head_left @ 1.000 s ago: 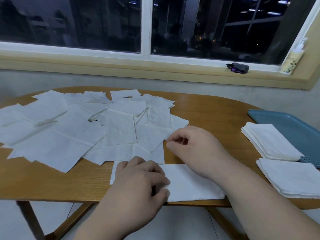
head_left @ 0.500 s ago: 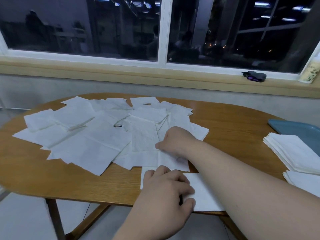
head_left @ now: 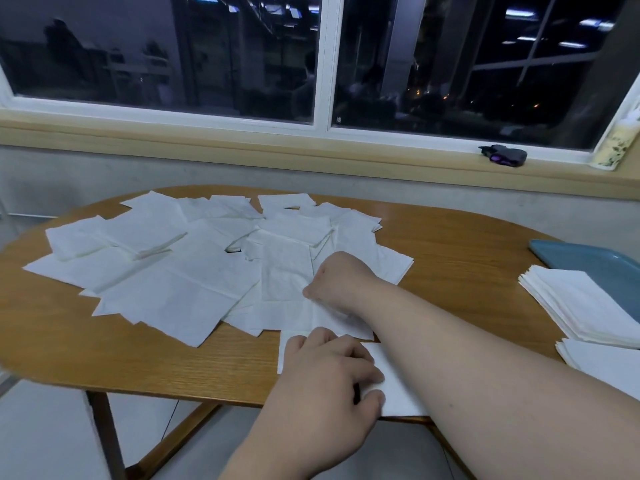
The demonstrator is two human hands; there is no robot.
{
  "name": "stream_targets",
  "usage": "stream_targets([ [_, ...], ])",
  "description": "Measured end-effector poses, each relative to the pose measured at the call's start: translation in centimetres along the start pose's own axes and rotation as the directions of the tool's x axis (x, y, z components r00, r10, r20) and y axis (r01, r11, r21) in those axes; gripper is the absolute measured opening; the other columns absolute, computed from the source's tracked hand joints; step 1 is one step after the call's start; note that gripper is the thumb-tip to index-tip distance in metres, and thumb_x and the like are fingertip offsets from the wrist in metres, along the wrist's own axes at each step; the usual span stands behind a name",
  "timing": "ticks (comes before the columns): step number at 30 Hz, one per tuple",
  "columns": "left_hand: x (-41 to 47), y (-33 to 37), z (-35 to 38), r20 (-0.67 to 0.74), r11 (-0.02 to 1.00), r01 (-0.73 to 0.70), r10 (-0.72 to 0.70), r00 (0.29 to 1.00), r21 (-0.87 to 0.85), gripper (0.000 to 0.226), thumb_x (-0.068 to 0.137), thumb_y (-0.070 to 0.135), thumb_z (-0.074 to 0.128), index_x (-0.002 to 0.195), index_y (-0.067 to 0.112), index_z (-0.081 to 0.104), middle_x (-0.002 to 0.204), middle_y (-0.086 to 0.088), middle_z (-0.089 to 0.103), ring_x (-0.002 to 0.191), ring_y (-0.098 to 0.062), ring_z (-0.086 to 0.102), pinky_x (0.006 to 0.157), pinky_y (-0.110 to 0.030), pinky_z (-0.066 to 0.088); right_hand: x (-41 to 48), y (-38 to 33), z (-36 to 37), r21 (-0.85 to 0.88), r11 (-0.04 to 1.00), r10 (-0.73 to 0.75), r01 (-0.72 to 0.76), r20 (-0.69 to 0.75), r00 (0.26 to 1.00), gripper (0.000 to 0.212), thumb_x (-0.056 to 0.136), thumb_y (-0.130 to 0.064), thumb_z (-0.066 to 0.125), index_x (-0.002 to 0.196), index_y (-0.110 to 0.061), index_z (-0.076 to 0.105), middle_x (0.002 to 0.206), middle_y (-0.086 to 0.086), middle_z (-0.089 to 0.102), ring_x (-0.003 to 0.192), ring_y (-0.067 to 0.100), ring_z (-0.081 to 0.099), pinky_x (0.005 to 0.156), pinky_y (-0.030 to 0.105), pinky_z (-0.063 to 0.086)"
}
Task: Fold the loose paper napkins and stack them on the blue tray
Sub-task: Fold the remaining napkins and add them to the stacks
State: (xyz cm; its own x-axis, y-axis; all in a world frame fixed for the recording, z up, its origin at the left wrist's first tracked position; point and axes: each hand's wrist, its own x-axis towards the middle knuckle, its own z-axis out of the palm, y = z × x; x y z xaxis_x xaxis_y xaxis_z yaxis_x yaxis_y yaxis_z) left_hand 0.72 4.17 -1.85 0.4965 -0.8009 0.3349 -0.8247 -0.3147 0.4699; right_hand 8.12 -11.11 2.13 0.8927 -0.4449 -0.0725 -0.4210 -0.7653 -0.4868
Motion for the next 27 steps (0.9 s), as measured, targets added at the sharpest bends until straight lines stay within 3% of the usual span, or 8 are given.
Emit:
stream_targets([
  [4, 0.0, -0.1, 0.0, -0.006, 1.000, 0.003, -0.003, 1.000, -0.009, 0.033, 0.087, 0.052, 0.049, 0.113, 0.043, 0.067, 0.113, 0.027, 0.053, 0.110, 0.003, 0.031, 0.098, -0.022, 0.015, -0.6, 0.0, -0.7, 0.126, 0.991, -0.028, 0.034, -0.047, 0.998, 0.024, 0.080, -0.019, 0.063, 0.067, -0.016, 0.044, 0.066, 0.004, 0.043, 0.058, 0.020, 0.040, 0.056, 0.028, 0.033],
  [9, 0.0, 0.0, -0.1, -0.005, 1.000, 0.006, -0.006, 1.000, -0.005, 0.032, 0.087, 0.053, 0.050, 0.113, 0.046, 0.066, 0.114, 0.031, 0.052, 0.111, 0.006, 0.029, 0.097, -0.018, 0.013, -3.5, 1.2, -4.2, 0.362, 0.925, -0.016, 0.115, -0.265, 0.964, 0.004, 0.081, -0.014, 0.065, 0.078, -0.012, 0.063, 0.063, -0.004, 0.067, 0.058, 0.013, 0.062, 0.056, 0.028, 0.043],
  [12, 0.2, 0.0, 0.2, -0.041, 1.000, -0.011, 0.010, 0.999, -0.011, 0.029, 0.085, 0.054, 0.051, 0.108, 0.048, 0.067, 0.115, 0.033, 0.050, 0.117, 0.006, 0.029, 0.099, -0.015, 0.010, -6.4, 3.7, -5.3, 0.477, 0.854, -0.031, 0.206, -0.349, 0.937, 0.017, 0.082, -0.005, 0.065, 0.086, -0.021, 0.065, 0.069, 0.002, 0.063, 0.060, 0.010, 0.056, 0.060, 0.031, 0.044],
  [16, 0.4, 0.1, 0.5, -0.239, 0.982, 0.011, -0.057, 0.969, -0.190, 0.026, 0.079, 0.054, 0.050, 0.096, 0.046, 0.068, 0.118, 0.034, 0.043, 0.123, 0.007, 0.031, 0.100, -0.026, 0.032, -11.4, 7.4, -6.0, 0.558, 0.760, -0.073, 0.333, -0.435, 0.897, 0.032, 0.077, 0.010, 0.061, 0.084, -0.021, 0.067, 0.077, -0.002, 0.060, 0.071, 0.012, 0.054, 0.067, 0.028, 0.044],
  [19, 0.5, 1.2, 0.3, -0.302, 0.960, 0.023, -0.111, 0.947, -0.280, 0.020, 0.078, 0.057, 0.052, 0.095, 0.049, 0.058, 0.124, 0.034, 0.036, 0.128, 0.007, 0.027, 0.088, -0.042, 0.051, -14.8, 8.9, -6.2, 0.628, 0.662, -0.126, 0.410, -0.446, 0.886, 0.034, 0.070, 0.008, 0.059, 0.075, -0.024, 0.068, 0.074, -0.012, 0.061, 0.072, 0.003, 0.057, 0.064, 0.016, 0.043],
  [21, 0.7, 2.1, 0.3, -0.284, 0.941, 0.014, -0.116, 0.952, -0.338, 0.026, 0.076, 0.061, 0.052, 0.101, 0.051, 0.053, 0.132, 0.038, 0.029, 0.134, 0.008, 0.022, 0.089, -0.041, 0.051, -16.6, 9.5, -6.1, 0.643, 0.616, -0.196, 0.456, -0.435, 0.879, 0.036, 0.065, 0.006, 0.054, 0.072, -0.025, 0.069, 0.072, -0.009, 0.059, 0.069, 0.005, 0.054, 0.060, 0.014, 0.042],
  [24, 0.8, 3.3, 0.0, -0.165, 0.909, -0.018, -0.056, 0.985, -0.416, 0.048, 0.080, 0.065, 0.053, 0.125, 0.065, 0.036, 0.146, 0.043, 0.014, 0.141, 0.013, 0.010, 0.102, -0.025, 0.035, -18.3, 10.6, -6.1, 0.662, 0.542, -0.291, 0.518, -0.431, 0.854, 0.039, 0.064, 0.011, 0.052, 0.072, -0.022, 0.073, 0.073, 0.002, 0.057, 0.068, 0.022, 0.051, 0.058, 0.025, 0.038],
  [27, 0.8, 3.8, -0.4, -0.001, 0.865, 0.035, -0.041, 0.999, -0.500, 0.063, 0.081, 0.069, 0.048, 0.134, 0.076, 0.015, 0.142, 0.047, 0.026, 0.137, 0.019, 0.016, 0.105, -0.021, 0.030, -18.8, 11.6, -6.3, 0.704, 0.457, -0.328, 0.543, -0.434, 0.839, 0.028, 0.061, 0.001, 0.061, 0.073, -0.019, 0.076, 0.076, 0.021, 0.050, 0.070, 0.045, 0.043, 0.054, 0.045, 0.029],
])
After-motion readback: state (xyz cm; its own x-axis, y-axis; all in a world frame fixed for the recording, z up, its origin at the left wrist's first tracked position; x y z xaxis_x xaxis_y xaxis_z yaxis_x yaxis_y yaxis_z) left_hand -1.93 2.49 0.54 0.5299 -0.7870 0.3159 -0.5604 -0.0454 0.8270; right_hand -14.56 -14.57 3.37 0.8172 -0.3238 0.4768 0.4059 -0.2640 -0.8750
